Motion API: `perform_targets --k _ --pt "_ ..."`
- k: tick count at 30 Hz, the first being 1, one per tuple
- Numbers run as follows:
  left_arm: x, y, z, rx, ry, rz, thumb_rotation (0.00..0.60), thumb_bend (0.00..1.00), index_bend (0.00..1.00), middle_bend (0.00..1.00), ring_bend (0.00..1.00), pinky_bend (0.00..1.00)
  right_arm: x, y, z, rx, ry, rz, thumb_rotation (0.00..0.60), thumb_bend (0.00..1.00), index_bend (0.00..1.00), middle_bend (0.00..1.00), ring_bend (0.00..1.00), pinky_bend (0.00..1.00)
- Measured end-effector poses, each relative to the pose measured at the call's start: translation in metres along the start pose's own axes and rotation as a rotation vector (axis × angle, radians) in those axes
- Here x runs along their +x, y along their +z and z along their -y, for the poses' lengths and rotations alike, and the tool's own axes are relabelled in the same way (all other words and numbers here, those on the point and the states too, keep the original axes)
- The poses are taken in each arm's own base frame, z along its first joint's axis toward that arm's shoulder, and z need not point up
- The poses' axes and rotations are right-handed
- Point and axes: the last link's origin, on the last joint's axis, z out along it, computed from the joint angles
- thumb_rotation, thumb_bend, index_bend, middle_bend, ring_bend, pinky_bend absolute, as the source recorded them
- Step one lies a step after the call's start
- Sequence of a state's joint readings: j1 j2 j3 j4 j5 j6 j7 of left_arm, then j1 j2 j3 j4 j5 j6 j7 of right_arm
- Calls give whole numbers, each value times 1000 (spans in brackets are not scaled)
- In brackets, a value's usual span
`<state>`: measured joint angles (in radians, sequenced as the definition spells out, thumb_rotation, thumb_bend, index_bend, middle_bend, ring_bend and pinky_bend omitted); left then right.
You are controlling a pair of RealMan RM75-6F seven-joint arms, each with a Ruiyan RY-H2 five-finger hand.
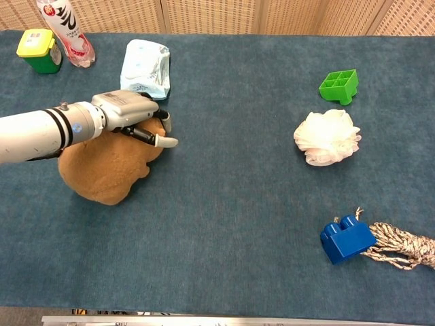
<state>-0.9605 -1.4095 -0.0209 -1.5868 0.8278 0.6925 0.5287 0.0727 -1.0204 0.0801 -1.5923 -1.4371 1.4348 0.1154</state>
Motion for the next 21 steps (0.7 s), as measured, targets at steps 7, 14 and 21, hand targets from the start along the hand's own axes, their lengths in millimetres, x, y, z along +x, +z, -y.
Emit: perform_targets --k 7,14,21 --pt "9 -15 -6 0 4 -32 69 107 275 292 167 0 0 -1 -1 1 3 -1 600 98 371 344 241 234" --pt "13 -11 -17 -40 15 -67 67 107 275 292 167 0 0 -2 -4 -11 1 -5 600 98 372 344 241 234" --pt "10 1 -13 -17 40 -40 70 107 275 289 167 0 0 -4 -8 -23 2 -6 600 98 372 344 241 234"
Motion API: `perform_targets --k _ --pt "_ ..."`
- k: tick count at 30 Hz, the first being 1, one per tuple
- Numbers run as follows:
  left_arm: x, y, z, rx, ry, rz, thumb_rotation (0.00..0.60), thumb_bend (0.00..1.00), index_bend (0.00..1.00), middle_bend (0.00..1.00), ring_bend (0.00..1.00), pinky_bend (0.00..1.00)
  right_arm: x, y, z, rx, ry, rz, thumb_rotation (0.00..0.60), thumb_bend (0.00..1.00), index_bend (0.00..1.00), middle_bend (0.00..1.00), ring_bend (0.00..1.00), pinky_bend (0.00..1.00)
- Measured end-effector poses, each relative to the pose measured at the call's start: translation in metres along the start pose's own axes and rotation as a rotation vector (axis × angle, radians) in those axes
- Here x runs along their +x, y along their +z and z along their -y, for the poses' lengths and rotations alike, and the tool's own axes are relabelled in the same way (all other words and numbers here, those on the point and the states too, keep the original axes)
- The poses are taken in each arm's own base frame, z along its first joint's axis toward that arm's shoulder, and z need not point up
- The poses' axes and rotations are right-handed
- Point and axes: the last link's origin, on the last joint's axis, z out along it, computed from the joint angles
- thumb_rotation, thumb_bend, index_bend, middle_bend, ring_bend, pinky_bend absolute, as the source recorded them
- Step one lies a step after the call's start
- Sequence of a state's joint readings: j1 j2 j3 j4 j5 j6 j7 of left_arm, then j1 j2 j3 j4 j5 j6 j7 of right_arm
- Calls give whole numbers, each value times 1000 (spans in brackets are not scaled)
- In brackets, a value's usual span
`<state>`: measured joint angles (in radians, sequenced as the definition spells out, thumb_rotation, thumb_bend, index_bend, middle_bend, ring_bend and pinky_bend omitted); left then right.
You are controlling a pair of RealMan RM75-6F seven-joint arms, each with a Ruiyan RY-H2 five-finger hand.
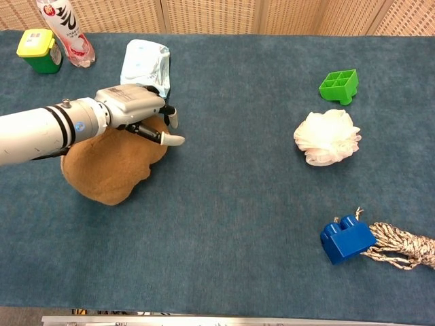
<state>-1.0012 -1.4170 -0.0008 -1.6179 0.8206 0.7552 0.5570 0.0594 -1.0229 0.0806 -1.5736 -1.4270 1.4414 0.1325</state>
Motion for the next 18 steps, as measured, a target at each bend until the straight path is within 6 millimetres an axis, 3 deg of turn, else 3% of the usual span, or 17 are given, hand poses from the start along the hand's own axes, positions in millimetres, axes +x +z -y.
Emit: perform_targets --k 7,18 --pt "-3 0 9 55 12 37 71 107 318 321 172 0 -2 2 2 7 4 7 600 99 372 344 241 234" --pt "3 -23 11 64 10 26 72 106 329 342 182 0 -4 4 4 23 14 7 600 98 372 344 241 234"
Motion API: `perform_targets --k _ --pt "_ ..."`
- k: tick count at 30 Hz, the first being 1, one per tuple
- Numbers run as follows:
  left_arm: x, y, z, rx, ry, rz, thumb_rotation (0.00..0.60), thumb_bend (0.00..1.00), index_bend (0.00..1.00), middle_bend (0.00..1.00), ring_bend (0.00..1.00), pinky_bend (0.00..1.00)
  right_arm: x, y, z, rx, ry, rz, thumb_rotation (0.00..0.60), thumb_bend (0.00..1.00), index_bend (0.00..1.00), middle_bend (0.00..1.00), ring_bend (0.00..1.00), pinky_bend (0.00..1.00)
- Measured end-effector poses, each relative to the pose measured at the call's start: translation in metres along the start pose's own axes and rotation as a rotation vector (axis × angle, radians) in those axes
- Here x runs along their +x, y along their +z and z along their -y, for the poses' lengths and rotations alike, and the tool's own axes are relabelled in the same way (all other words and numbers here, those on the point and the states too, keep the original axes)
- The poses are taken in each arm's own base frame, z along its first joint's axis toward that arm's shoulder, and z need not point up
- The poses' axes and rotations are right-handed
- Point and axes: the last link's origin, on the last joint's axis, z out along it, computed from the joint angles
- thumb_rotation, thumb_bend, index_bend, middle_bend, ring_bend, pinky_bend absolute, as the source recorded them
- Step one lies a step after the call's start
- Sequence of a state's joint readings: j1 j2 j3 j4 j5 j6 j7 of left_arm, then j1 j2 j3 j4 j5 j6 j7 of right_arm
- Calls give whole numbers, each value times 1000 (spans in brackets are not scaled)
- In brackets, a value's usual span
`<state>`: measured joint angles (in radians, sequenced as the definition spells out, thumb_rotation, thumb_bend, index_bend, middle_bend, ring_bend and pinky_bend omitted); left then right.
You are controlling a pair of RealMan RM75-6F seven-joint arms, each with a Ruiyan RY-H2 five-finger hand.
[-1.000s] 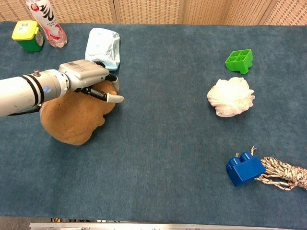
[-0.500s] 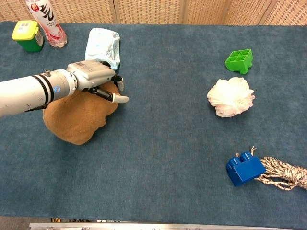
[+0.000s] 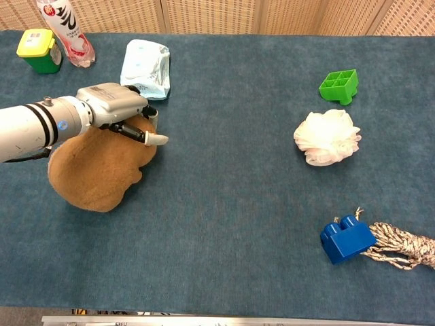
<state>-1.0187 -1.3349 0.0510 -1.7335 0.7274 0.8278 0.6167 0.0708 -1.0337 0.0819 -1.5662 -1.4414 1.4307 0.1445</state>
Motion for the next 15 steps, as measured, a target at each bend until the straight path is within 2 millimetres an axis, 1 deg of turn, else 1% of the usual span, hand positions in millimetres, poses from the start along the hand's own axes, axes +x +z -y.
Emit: perform_targets --k 10,15 --pt "10 -15 -5 -57 -64 -108 77 107 318 326 183 0 3 -2 -2 -3 -1 -10 600 98 372 344 241 234" --pt "14 -25 1 -53 -118 -174 85 107 278 288 183 0 4 -1 -2 -6 -6 -4 600 98 372 344 241 234"
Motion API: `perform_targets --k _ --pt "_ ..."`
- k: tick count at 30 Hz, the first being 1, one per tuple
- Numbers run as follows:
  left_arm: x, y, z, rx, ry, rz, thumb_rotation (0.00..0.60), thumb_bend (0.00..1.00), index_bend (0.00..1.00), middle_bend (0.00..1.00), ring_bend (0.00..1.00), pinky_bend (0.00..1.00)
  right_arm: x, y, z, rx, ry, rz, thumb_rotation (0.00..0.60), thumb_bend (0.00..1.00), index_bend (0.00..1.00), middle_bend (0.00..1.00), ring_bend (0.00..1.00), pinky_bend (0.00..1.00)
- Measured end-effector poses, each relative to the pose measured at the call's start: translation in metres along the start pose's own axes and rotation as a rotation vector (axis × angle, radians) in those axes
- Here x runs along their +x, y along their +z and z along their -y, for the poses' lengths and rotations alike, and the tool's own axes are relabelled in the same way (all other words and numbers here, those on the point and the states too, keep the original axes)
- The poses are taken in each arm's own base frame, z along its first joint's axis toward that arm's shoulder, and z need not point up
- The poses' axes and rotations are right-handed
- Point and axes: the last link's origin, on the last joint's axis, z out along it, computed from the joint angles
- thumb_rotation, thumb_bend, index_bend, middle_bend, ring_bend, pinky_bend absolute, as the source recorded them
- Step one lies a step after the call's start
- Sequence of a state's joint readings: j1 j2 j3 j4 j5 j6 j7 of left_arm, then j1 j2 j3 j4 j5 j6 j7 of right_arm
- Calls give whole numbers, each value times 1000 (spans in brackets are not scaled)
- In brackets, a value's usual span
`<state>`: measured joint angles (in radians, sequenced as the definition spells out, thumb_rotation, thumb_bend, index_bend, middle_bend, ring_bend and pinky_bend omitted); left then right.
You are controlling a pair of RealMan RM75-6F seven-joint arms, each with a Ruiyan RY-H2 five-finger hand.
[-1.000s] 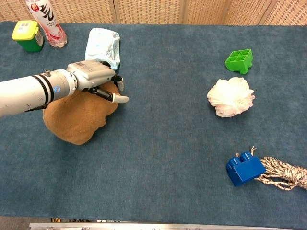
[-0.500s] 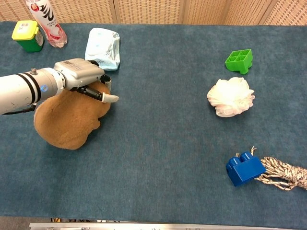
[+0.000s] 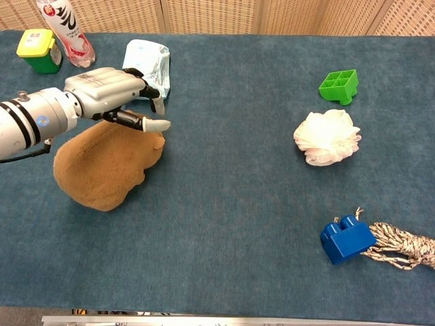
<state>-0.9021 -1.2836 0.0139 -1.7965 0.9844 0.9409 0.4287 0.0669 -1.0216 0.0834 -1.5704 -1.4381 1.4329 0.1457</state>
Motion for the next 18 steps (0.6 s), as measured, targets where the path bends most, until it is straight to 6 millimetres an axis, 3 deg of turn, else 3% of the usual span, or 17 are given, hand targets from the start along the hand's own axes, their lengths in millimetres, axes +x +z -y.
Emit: perform_targets --k 8,18 --pt "9 -24 23 70 -44 -163 213 107 251 257 180 0 3 5 -1 -9 -17 12 600 99 372 344 241 234" --pt "0 -91 85 304 -176 -376 213 106 238 231 170 0 1 14 3 -7 -28 29 600 98 367 344 241 234"
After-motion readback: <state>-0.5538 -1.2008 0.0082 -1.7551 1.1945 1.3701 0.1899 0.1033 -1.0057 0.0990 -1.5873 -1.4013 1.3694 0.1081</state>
